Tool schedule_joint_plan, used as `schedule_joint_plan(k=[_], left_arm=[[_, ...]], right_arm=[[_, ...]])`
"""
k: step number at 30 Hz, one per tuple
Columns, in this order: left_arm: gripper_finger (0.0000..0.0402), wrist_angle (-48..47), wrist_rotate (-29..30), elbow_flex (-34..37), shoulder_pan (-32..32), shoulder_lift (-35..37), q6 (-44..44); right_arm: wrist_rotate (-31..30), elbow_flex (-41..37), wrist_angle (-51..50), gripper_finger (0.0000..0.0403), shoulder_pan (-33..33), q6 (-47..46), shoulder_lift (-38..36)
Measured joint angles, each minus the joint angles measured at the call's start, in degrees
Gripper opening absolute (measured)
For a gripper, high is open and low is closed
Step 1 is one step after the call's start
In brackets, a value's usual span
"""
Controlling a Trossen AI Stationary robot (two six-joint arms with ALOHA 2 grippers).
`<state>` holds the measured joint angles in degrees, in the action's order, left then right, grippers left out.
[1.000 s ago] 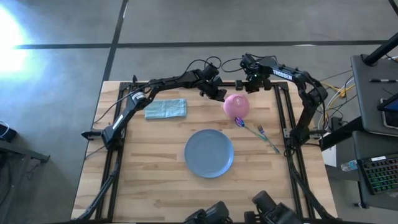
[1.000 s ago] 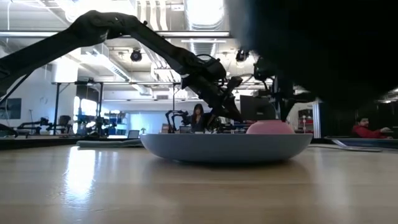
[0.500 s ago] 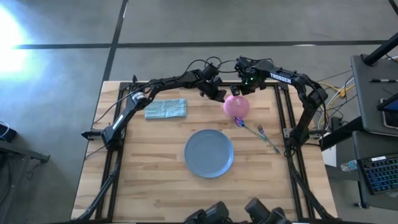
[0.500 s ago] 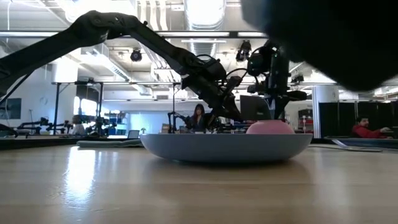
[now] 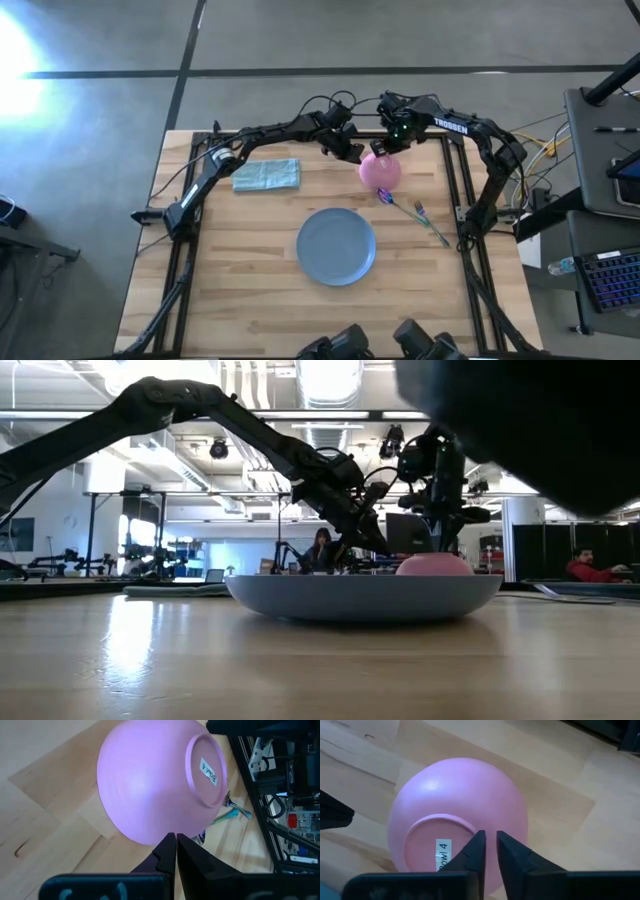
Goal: Set table place
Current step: Put the pink bowl on top the blue plate
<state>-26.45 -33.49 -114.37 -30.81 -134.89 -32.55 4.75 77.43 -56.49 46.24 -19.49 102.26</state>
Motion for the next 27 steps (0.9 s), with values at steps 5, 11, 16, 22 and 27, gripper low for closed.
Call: schedule_joint_plan(k=[5, 11, 16, 22, 27], left_arm=[[0.0000, 0.02, 0.01, 0.00, 0.02, 0.00, -0.03], [0.0000, 0.18, 0.01, 0.00, 0.02, 0.00, -0.03], [0.0000, 0.39, 0.04, 0.02, 0.02, 0.00, -0.03], [0.0000, 0.39, 0.04, 0.09, 0.00, 0.02, -0.03], [0.0000, 0.39, 0.04, 0.09, 0.00, 0.02, -0.03]], right_arm=[[-0.02, -1.06, 0.21, 0.0086, 0.00, -0.37, -0.01], [-0.48, -1.70, 0.74, 0.0108, 0.02, -1.81, -0.15], [0.02, -1.76, 0.81, 0.0102, -0.14, -2.56, -0.15], [0.15, -1.89, 0.69, 0.0088, -0.62, -1.71, -0.52], [0.24, -2.07, -0.02, 0.0080, -0.92, -1.46, -1.44]])
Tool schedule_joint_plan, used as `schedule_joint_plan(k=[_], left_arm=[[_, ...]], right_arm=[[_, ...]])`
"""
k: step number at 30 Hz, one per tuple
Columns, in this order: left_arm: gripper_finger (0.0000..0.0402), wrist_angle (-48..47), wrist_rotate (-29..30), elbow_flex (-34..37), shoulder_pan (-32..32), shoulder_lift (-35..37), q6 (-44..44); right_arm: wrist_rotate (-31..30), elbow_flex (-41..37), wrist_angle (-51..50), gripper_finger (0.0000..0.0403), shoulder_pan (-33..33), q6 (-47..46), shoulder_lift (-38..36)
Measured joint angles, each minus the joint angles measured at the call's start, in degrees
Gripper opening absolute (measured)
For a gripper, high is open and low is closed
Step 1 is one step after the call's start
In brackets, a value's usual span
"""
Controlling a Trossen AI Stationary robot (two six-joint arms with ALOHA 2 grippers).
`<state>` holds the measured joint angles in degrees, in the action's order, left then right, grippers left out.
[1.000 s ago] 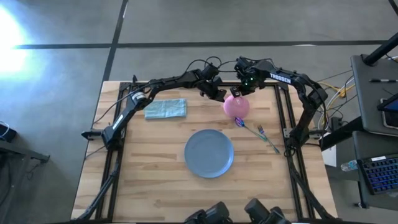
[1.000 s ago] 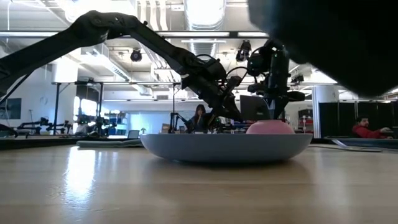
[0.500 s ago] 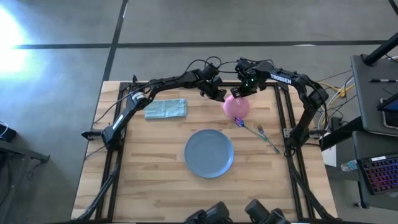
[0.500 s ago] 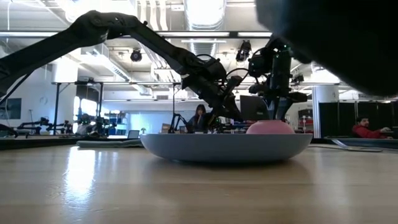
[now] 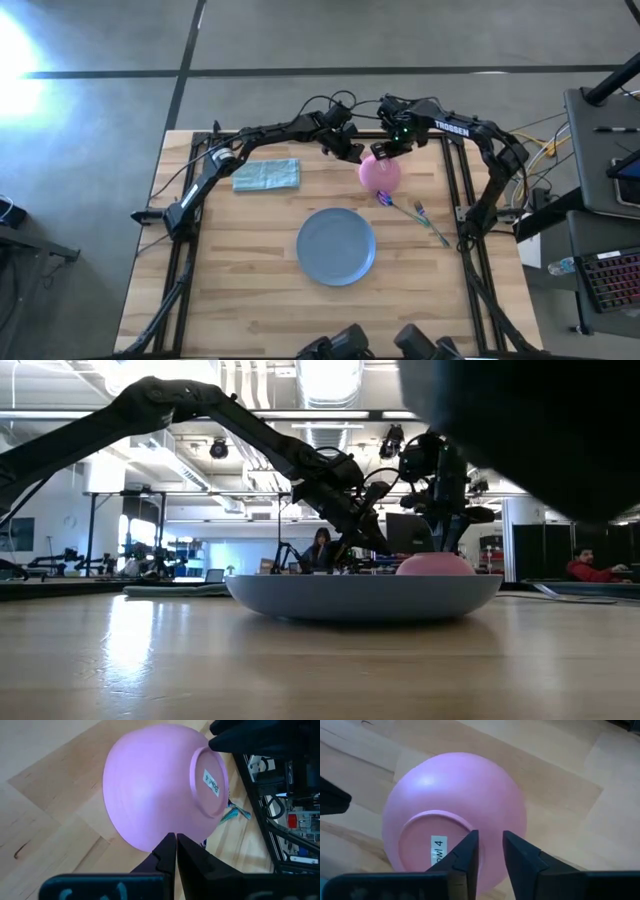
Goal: Set table place
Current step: Put the pink bowl on top the blue plate
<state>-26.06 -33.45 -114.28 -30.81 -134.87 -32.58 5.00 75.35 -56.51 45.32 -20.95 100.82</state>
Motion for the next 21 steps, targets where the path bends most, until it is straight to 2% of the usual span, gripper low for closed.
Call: schedule_joint_plan(k=[21], left_arm=[[0.0000, 0.07, 0.00, 0.26, 0.00, 0.00, 1.01]], right_arm=[[1.00, -0.61, 0.15, 0.0082, -0.33, 0.61, -0.60]])
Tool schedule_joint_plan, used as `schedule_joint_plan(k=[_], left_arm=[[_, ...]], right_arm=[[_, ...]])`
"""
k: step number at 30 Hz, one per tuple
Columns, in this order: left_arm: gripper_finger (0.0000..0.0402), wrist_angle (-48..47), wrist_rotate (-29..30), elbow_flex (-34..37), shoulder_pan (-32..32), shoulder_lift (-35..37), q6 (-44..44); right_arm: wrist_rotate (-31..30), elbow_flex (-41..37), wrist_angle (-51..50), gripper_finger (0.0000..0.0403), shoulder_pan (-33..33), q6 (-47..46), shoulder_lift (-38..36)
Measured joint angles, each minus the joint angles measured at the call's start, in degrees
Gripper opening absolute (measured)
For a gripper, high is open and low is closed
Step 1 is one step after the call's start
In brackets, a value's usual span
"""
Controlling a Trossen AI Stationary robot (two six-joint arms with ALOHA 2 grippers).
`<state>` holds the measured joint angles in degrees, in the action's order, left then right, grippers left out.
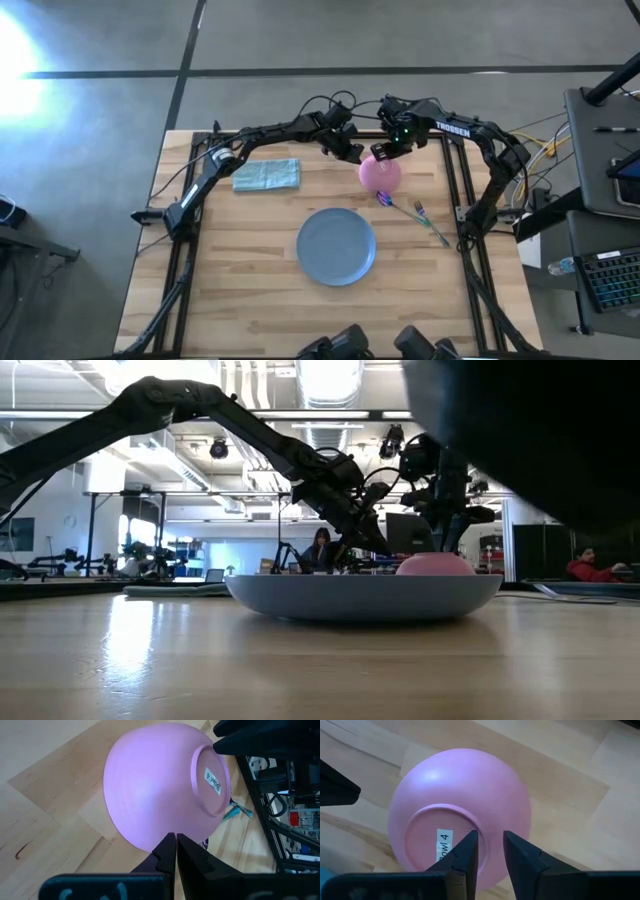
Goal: Set table place
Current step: Put the pink bowl on top the blue plate
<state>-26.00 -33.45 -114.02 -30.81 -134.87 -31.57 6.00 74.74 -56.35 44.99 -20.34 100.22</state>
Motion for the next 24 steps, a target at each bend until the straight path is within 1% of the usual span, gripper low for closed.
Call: schedule_joint_plan(k=[9, 19, 24], left_arm=[[0.0000, 0.07, 0.02, 0.00, 0.02, 0.00, -0.02], [0.0000, 0.27, 0.02, 0.00, 0.02, 0.00, -0.79], [0.0000, 0.33, 0.02, -0.01, 0.02, 0.00, -0.79]], right_arm=[[0.11, -0.72, 0.04, 0.0066, -0.15, -0.04, 0.02], [0.48, -3.04, 1.08, 0.0074, -0.85, -1.16, -0.28], [0.43, -2.30, 1.31, 0.0060, -0.87, -2.16, -0.10]])
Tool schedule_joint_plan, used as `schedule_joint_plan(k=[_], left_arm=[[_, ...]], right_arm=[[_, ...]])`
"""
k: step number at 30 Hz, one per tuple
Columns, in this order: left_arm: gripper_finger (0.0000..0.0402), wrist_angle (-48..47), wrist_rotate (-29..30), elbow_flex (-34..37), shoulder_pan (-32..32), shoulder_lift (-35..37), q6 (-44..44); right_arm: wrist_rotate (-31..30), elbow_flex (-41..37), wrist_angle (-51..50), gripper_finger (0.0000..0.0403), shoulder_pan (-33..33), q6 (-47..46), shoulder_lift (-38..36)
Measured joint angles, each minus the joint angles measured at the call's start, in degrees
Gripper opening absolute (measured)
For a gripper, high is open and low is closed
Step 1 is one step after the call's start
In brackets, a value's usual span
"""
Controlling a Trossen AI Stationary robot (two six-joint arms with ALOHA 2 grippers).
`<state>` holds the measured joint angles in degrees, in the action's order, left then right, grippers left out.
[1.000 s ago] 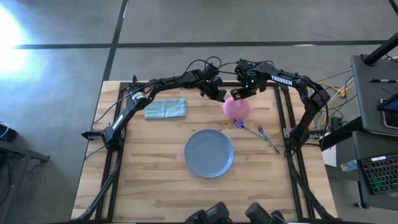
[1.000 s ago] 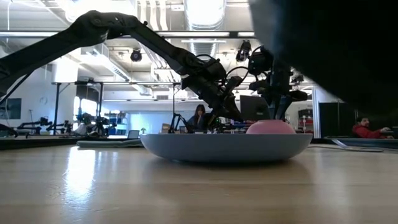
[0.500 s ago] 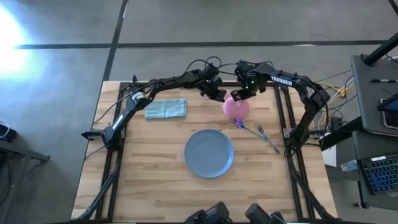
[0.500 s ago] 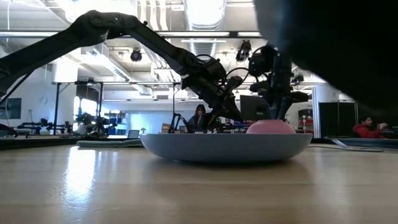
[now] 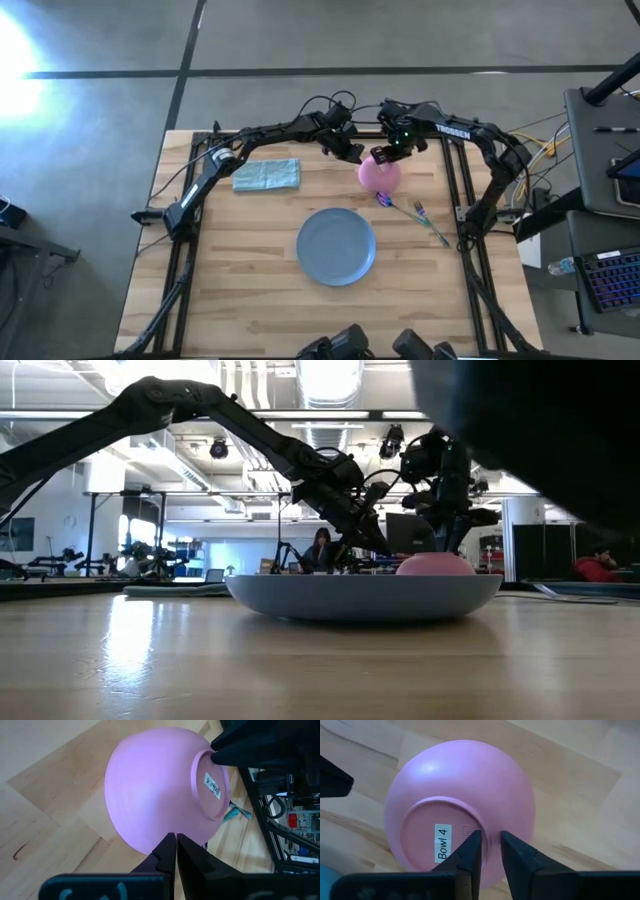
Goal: Set table place
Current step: Put the pink bowl on top the blue plate
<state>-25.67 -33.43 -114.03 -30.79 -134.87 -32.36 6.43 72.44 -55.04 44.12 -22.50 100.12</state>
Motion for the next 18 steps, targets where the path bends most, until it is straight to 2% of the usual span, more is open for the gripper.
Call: schedule_joint_plan(k=[9, 18], left_arm=[[0.0000, 0.33, 0.00, -0.02, 0.00, 0.00, -0.02], [0.0000, 1.28, 0.00, -0.03, 0.00, 0.00, 0.00]], right_arm=[[-0.35, 0.29, 0.49, 0.0012, -0.07, 0.46, 0.08], [-0.98, 0.29, 0.44, 0.0009, -0.02, 1.95, 0.07]])
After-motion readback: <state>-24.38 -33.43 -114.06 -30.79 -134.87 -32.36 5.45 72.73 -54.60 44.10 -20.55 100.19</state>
